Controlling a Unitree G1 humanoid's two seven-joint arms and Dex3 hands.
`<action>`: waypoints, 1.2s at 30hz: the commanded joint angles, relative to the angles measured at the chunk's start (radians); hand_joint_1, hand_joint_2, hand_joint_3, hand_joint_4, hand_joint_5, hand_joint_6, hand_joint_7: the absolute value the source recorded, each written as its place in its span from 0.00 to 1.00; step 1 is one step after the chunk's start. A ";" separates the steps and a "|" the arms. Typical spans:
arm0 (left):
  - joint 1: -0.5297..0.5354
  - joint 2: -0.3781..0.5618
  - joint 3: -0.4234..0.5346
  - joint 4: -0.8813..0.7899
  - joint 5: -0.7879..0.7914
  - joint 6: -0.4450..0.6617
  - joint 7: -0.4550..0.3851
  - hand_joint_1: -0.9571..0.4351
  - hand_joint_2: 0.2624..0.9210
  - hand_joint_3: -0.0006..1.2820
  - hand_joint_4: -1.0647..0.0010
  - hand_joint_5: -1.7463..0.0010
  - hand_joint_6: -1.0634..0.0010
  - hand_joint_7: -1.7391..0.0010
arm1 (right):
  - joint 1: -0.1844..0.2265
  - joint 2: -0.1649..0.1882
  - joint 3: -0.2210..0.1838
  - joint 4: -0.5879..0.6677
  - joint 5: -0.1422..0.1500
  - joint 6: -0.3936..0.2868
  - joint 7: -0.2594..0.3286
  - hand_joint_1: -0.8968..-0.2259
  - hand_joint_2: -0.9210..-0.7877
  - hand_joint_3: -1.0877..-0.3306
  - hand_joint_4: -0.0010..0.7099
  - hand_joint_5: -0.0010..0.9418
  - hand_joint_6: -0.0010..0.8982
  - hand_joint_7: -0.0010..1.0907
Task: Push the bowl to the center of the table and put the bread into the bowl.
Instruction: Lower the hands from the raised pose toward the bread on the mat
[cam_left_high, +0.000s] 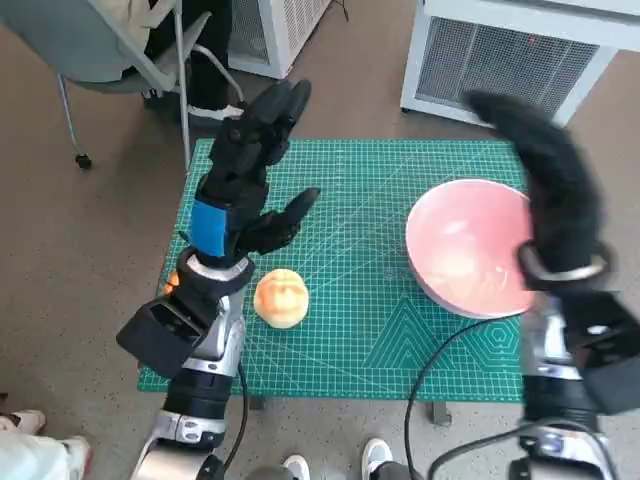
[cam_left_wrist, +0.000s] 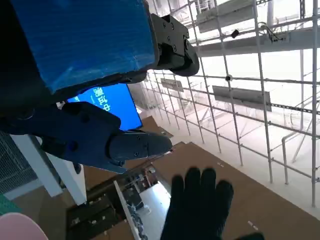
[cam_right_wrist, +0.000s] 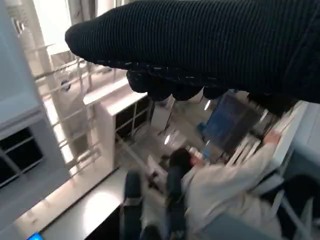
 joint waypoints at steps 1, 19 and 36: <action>-0.013 0.004 0.000 0.007 0.006 -0.014 0.002 0.42 1.00 0.27 0.67 1.00 0.82 0.75 | 0.050 -0.024 -0.093 0.101 0.005 -0.033 -0.065 0.50 0.00 0.40 0.33 0.01 0.16 0.29; -0.030 0.021 0.012 0.030 0.002 -0.012 0.003 0.40 1.00 0.28 0.68 1.00 0.82 0.74 | 0.027 -0.133 -0.220 0.616 -0.046 -0.083 -0.222 0.50 0.00 0.39 0.34 0.00 0.23 0.16; -0.023 0.039 0.017 0.019 -0.006 -0.008 0.002 0.40 1.00 0.28 0.68 1.00 0.82 0.74 | -0.027 -0.110 -0.235 0.861 -0.002 0.189 -0.202 0.64 0.00 0.32 0.26 0.01 0.21 0.11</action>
